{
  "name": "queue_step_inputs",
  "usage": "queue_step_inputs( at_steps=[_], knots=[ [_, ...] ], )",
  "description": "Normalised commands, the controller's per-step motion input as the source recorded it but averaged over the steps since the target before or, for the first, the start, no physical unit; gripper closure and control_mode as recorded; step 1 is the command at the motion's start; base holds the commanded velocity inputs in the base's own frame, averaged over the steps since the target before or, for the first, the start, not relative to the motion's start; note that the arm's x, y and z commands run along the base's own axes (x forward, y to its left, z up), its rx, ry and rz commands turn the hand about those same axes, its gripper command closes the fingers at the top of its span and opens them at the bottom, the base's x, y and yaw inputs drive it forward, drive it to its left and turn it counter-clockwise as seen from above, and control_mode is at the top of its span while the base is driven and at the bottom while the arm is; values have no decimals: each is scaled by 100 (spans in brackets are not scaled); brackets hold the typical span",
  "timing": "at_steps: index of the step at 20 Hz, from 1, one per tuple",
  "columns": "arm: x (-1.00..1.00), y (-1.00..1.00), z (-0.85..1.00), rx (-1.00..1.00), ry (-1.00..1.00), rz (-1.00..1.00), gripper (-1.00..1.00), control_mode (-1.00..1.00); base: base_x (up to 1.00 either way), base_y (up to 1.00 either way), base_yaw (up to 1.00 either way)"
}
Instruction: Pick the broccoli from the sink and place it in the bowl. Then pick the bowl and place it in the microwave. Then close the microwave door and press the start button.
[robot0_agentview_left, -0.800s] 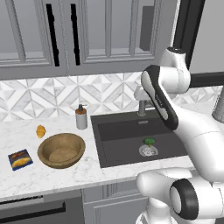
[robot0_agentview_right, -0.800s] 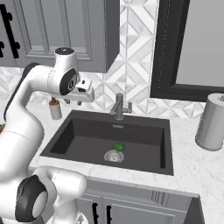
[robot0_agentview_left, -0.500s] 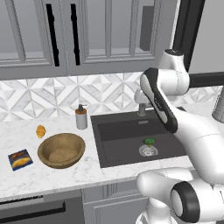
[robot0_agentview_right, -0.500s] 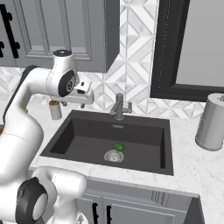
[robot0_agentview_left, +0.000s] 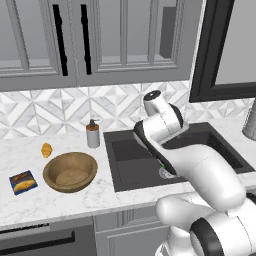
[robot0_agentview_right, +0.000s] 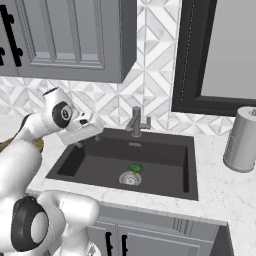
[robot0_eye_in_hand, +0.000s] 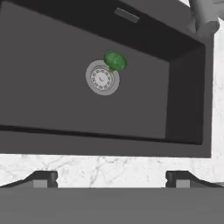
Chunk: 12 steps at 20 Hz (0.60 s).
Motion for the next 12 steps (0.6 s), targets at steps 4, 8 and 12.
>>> queue_step_inputs(
  at_steps=[4,8,12],
  knots=[
    [89,2,-61,-32,22,0,-100,-100,0,0,0],
    [70,0,-68,-27,27,1,-100,-100,0,0,0],
    [54,-1,-53,-15,22,2,-100,-100,0,0,0]
  ],
)
